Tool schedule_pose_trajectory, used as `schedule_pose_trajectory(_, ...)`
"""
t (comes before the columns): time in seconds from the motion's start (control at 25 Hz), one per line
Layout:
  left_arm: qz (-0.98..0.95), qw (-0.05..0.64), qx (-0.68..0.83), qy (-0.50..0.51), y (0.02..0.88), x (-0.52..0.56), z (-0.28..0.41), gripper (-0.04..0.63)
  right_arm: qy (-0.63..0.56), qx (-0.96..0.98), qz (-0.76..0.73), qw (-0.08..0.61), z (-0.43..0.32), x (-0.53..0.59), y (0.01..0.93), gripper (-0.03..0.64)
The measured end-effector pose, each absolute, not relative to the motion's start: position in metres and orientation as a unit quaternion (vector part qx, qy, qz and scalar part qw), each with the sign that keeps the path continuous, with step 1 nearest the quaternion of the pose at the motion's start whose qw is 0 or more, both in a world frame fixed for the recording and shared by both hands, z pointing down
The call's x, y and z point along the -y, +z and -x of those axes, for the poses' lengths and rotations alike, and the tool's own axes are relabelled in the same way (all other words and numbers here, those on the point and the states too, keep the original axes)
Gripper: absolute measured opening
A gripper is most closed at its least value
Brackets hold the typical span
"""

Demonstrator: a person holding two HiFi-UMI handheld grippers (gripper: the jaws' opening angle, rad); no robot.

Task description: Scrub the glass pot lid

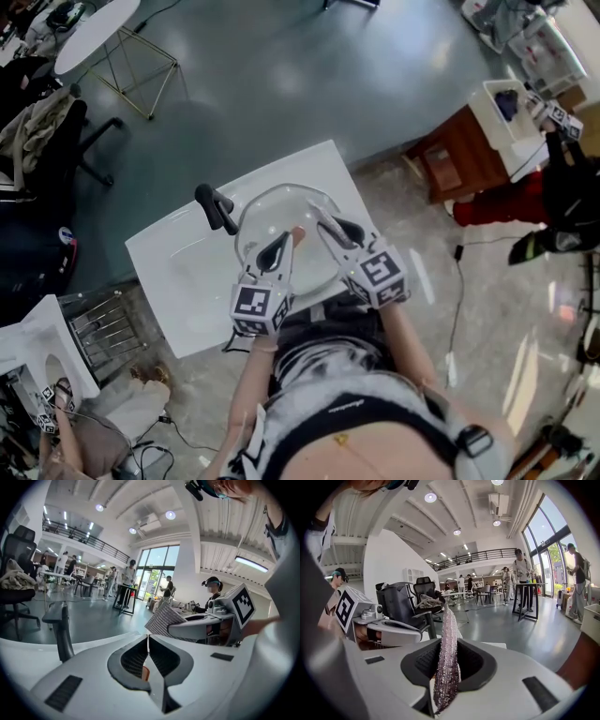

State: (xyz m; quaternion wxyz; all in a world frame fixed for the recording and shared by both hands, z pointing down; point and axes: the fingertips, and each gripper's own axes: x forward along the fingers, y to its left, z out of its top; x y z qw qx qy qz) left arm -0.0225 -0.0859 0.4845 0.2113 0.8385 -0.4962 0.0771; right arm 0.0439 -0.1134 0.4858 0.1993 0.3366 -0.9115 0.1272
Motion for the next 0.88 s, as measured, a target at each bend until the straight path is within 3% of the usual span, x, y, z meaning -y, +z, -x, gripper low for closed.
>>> schedule_pose_trajectory(0.28, -0.835, 0.226, 0.490, 0.108, 0.516, 0.091, 0.023, 0.043, 0.151, 0.907, -0.328, 0.216, -0.041, 0.117, 0.504, 0.083)
schedule_pose_trajectory(0.76, -0.845, 0.225, 0.444, 0.193, 0.573, 0.091, 0.009, 0.224, 0.166, 0.893, -0.329, 0.258, -0.050, 0.116, 0.543, 0.083)
schedule_pose_trajectory(0.88, -0.847, 0.219, 0.432, 0.218, 0.587, 0.089, 0.005, 0.227, 0.171, 0.888, -0.328, 0.272, -0.052, 0.114, 0.550, 0.083)
